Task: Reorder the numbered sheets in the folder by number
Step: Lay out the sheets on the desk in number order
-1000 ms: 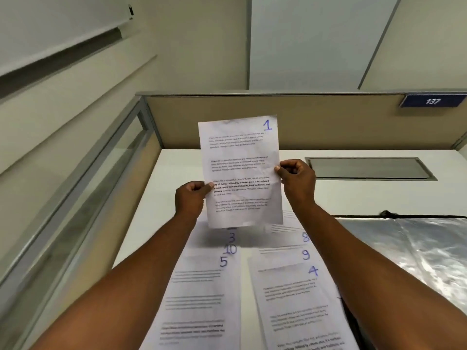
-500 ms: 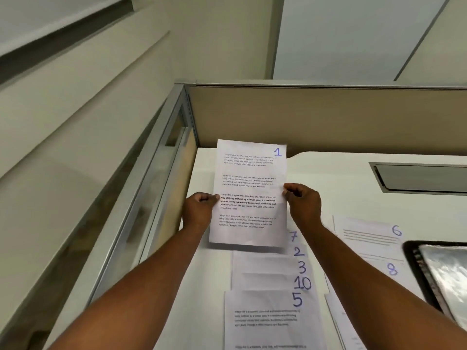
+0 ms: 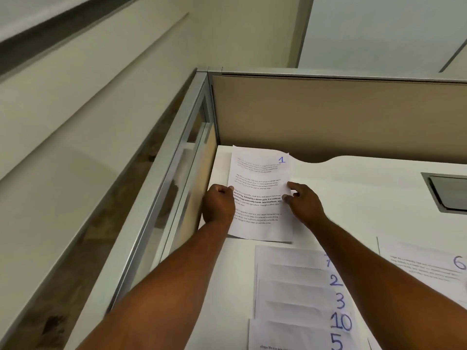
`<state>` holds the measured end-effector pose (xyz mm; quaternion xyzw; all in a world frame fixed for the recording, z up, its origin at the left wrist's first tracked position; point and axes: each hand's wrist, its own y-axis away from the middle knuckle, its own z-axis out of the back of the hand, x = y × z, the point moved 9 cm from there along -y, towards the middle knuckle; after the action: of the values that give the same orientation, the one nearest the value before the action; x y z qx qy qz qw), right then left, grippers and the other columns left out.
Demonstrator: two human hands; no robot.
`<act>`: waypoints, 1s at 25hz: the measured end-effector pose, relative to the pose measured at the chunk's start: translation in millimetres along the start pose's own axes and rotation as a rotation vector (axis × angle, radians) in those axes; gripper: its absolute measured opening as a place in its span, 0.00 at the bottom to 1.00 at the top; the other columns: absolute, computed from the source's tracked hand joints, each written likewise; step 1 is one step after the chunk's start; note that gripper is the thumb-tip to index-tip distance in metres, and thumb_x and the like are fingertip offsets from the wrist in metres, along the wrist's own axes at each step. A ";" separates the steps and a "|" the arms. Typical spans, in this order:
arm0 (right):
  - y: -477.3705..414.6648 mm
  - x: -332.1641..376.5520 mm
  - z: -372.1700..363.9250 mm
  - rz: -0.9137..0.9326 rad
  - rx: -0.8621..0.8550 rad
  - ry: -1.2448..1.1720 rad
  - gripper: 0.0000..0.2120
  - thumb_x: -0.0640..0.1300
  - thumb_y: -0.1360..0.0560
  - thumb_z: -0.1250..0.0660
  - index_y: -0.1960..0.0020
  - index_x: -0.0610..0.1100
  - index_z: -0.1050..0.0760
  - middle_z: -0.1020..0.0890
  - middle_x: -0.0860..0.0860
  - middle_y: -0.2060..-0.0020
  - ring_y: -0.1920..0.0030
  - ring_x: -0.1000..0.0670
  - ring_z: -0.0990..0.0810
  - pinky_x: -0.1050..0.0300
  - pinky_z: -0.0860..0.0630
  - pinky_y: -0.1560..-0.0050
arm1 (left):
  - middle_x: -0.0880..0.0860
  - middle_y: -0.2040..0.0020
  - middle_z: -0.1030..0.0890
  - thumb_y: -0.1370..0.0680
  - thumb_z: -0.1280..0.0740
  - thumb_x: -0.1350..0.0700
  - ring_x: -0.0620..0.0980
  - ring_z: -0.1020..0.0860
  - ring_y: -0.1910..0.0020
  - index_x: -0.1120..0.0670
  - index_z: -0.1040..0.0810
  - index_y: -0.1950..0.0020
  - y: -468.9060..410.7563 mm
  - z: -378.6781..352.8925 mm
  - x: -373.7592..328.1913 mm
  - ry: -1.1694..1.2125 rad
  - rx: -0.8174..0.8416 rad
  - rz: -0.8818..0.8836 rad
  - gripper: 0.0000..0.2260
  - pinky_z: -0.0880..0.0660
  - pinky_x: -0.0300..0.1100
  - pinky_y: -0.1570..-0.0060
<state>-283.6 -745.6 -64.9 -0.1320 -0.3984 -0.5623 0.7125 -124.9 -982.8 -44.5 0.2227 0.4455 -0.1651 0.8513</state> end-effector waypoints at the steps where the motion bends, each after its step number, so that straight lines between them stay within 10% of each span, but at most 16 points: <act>1: -6.3 -0.3 -5.2 -0.010 0.021 0.034 0.26 0.51 0.21 0.30 0.25 0.50 0.29 0.27 0.50 0.26 0.31 0.46 0.25 0.43 0.32 0.27 | 0.53 0.47 0.17 0.21 0.29 0.50 0.56 0.19 0.45 0.56 0.20 0.42 -2.5 -0.9 -0.1 -0.076 -0.016 -0.027 0.12 0.24 0.44 0.49; 4: -13.5 7.7 -17.2 0.048 0.042 0.337 0.32 0.58 0.21 0.33 0.20 0.50 0.37 0.36 0.49 0.20 0.22 0.44 0.36 0.42 0.40 0.24 | 0.57 0.24 0.32 0.20 0.32 0.45 0.58 0.35 0.24 0.56 0.32 0.24 -0.5 -13.5 0.4 -0.498 0.025 -0.247 0.28 0.38 0.52 0.26; 8: -1.4 17.3 -47.5 0.236 0.113 0.619 0.42 0.72 0.21 0.54 0.16 0.50 0.54 0.57 0.50 0.17 0.17 0.45 0.59 0.36 0.61 0.21 | 0.56 0.17 0.56 0.17 0.44 0.39 0.54 0.57 0.18 0.55 0.53 0.17 8.7 -46.3 21.0 -0.741 0.283 -0.466 0.35 0.59 0.51 0.21; 25: 27.3 21.8 -59.3 0.353 0.109 0.639 0.44 0.74 0.24 0.65 0.17 0.49 0.66 0.65 0.52 0.18 0.19 0.49 0.67 0.40 0.71 0.22 | 0.55 0.17 0.59 0.23 0.61 0.29 0.52 0.62 0.19 0.56 0.59 0.17 20.5 -38.7 24.6 -0.831 0.300 -0.537 0.43 0.65 0.48 0.22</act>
<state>-232.9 -789.4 -80.6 0.0218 -0.1563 -0.4213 0.8931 -128.1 -947.2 -79.7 0.1359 0.0824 -0.5143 0.8428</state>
